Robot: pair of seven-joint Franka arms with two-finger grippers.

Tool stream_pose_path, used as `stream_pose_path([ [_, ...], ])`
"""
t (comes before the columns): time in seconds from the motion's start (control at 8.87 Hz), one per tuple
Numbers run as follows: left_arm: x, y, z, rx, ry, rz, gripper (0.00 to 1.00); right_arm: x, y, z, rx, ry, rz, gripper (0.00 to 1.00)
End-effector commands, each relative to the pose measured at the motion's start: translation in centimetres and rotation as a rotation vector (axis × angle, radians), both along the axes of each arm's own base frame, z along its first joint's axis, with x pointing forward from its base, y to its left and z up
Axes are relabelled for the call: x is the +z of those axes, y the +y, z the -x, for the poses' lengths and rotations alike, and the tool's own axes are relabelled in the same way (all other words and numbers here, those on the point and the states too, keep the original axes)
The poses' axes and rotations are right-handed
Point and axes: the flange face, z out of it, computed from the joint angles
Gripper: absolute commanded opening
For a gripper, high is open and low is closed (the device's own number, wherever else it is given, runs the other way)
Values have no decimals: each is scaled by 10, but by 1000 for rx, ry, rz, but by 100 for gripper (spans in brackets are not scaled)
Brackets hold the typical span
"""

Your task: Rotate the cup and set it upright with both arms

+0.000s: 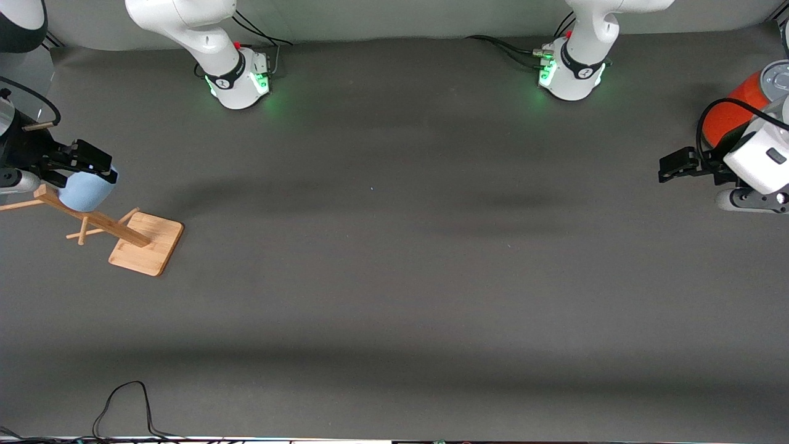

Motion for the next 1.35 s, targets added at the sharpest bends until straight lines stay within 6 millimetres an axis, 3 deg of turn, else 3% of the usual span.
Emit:
stream_pose_path([
  [0.0, 6, -6, -2, -10, -18, 6, 100, -1, -5, 3, 18, 17, 13, 100],
  [0.23, 5, -5, -2, -7, -36, 3, 100, 0, -41, 10, -113, 40, -25, 100],
  [0.34, 3, -4, 0, -7, -49, 0, 100, -9, -83, 21, -436, 105, -142, 100],
  [0.45, 0, -2, 2, -9, -69, -7, 100, -12, -89, 25, -585, 132, -139, 100],
  [0.56, -4, 0, 6, -9, -87, -15, 100, -19, -108, 31, -793, 169, -132, 100],
  [0.9, -6, 6, 6, -15, -91, -14, 100, -58, -155, 38, -937, 208, -128, 100],
  [1.02, -6, 5, 5, -18, -85, -14, 100, -82, -162, 42, -956, 199, -134, 100],
  [1.24, -3, 1, 5, -27, -86, -14, 100, -110, -163, 41, -974, 204, -138, 100],
])
